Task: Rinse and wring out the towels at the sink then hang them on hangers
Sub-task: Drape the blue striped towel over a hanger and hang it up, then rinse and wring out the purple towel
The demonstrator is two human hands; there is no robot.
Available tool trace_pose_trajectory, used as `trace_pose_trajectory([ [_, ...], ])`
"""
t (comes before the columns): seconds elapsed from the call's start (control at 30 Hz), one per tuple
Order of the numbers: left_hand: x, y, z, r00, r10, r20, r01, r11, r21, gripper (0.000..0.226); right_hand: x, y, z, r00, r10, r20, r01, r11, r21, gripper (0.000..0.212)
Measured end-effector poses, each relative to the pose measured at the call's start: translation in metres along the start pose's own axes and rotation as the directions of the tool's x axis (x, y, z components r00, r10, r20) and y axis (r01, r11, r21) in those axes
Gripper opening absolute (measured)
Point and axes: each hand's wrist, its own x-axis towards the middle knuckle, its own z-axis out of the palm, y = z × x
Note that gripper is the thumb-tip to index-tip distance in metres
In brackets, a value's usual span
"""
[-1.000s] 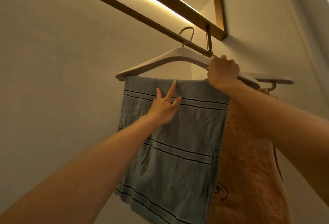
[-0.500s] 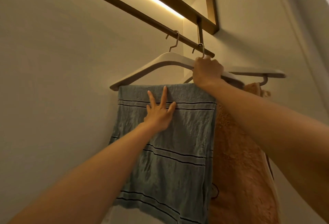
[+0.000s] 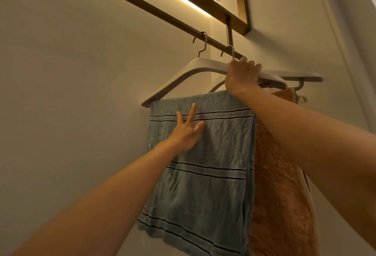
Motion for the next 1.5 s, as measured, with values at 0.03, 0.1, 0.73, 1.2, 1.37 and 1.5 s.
trace_pose_trajectory([
  [0.03,-0.006,0.002,-0.003,1.0,-0.012,0.01,0.012,1.0,0.004,0.062,-0.002,0.0,0.0,1.0,-0.001,-0.007,0.001,1.0,-0.013,0.038],
  [0.1,-0.016,0.007,-0.007,1.0,-0.008,0.012,0.007,0.999,0.034,0.063,-0.007,0.001,0.003,0.999,-0.023,-0.031,0.021,0.999,-0.041,0.043],
  [0.73,-0.315,-0.091,-0.155,0.74,-0.449,-0.501,0.644,0.686,0.337,0.014,-0.299,-0.233,-0.019,0.824,-0.285,0.49,-0.346,0.432,0.833,0.034],
  [1.2,-0.812,0.038,-0.396,0.006,-0.417,-0.909,0.999,0.042,-0.013,0.022,-0.57,-0.5,-0.416,0.271,-0.957,0.1,-0.752,-0.146,0.643,0.012],
  [1.37,-0.95,0.136,-0.43,-0.292,-0.239,-0.926,0.953,-0.149,-0.262,0.019,-0.642,-0.538,-0.571,0.084,-0.971,-0.223,-0.785,-0.203,0.586,0.017],
  [1.5,-1.048,0.225,-0.449,-0.548,0.039,-0.836,0.83,-0.1,-0.549,0.015,-0.689,-0.556,-0.701,-0.038,-0.882,-0.471,-0.798,-0.256,0.545,0.009],
])
